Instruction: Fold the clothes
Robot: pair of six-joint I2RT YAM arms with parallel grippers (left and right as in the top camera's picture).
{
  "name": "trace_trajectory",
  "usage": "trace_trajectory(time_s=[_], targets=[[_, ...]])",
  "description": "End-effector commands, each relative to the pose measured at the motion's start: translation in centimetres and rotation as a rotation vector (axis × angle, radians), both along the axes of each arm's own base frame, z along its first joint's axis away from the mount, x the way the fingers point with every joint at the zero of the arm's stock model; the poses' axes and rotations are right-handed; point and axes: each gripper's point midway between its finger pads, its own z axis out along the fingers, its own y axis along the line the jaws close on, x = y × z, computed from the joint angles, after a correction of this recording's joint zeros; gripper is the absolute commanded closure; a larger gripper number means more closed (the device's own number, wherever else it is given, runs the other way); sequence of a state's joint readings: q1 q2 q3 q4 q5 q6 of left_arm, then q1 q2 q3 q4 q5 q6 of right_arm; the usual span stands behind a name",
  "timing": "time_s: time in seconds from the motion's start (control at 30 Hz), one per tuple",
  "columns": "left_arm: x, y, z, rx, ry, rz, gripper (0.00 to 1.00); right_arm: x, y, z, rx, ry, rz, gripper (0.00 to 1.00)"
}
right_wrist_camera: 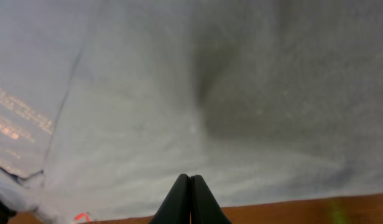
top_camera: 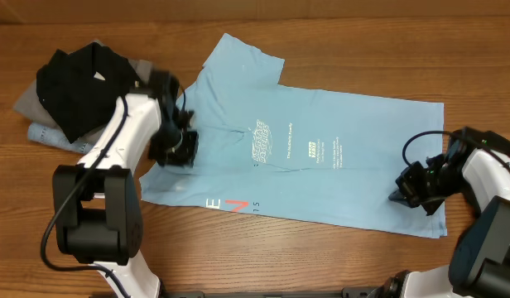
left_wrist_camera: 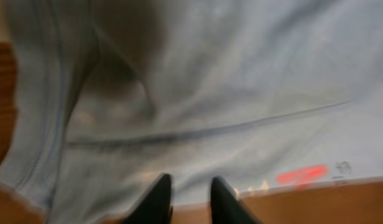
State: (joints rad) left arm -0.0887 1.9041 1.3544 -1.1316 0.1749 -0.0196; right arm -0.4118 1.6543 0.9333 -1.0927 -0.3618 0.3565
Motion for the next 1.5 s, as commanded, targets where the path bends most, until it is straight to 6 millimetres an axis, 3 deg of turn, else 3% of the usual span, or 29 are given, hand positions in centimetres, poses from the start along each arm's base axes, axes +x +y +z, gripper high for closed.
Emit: trace_trajectory(time_s=[0.0,0.13,0.27,0.5,0.67,0.73,0.8,0.9,0.97,1.03,1.07,1.17,1.23,1.3,1.47], targets=[[-3.1,0.2,-4.0,-0.017,0.078,0.109,0.89,-0.7,0.0,-1.1,-0.006,0.025,-0.075,0.96],[-5.1,0.9,-6.6,0.011,0.108,0.183,0.95,-1.3,-1.2,-2.2,-0.050,0.050,-0.147,0.96],[-8.2,3.3,-7.9,0.060,0.204,0.338,0.96,-4.3,-2.9,-4.0,-0.128,0.146,-0.227,0.96],[-12.5,6.6,-6.4,0.039,0.387,0.440,0.96,-7.1,-3.7,-4.0,-0.109,0.229,-0.277,0.96],[-13.2,7.5,-5.7,0.026,0.404,0.445,0.96,-6.7,-3.8,-3.7,-0.097,0.181,-0.204,0.96],[-12.1,7.2,-5.2,0.000,0.348,0.424,0.96,-5.2,-3.7,-2.9,-0.070,0.086,-0.152,0.95],[-10.5,6.4,-3.7,-0.035,0.276,0.387,0.95,-2.7,-3.5,-0.7,-0.025,-0.053,-0.124,0.90],[-7.3,5.7,1.4,-0.031,0.099,0.310,0.87,1.0,-4.6,4.9,-0.048,-0.242,-0.112,0.84],[-5.3,4.9,4.9,-0.035,-0.028,0.249,0.75,2.3,-5.3,7.5,-0.075,-0.312,-0.109,0.80],[-1.8,3.0,10.6,-0.048,-0.244,0.126,0.47,4.7,-5.9,12.1,-0.093,-0.446,-0.100,0.74],[-0.7,2.2,12.2,-0.053,-0.310,0.081,0.37,5.8,-5.9,13.8,-0.078,-0.504,-0.096,0.71],[3.4,-0.2,16.9,-0.067,-0.525,-0.037,0.25,8.1,-5.6,16.7,-0.047,-0.645,-0.070,0.56],[5.6,-1.1,18.3,-0.066,-0.619,-0.060,0.24,9.5,-5.0,17.8,-0.026,-0.728,-0.040,0.51],[8.5,-1.6,18.2,-0.071,-0.675,-0.066,0.24,10.6,-4.5,18.4,-0.027,-0.781,-0.003,0.49],[14.8,-2.2,13.5,-0.087,-0.685,-0.072,0.24,11.5,-2.8,18.7,-0.024,-0.807,0.059,0.47]])
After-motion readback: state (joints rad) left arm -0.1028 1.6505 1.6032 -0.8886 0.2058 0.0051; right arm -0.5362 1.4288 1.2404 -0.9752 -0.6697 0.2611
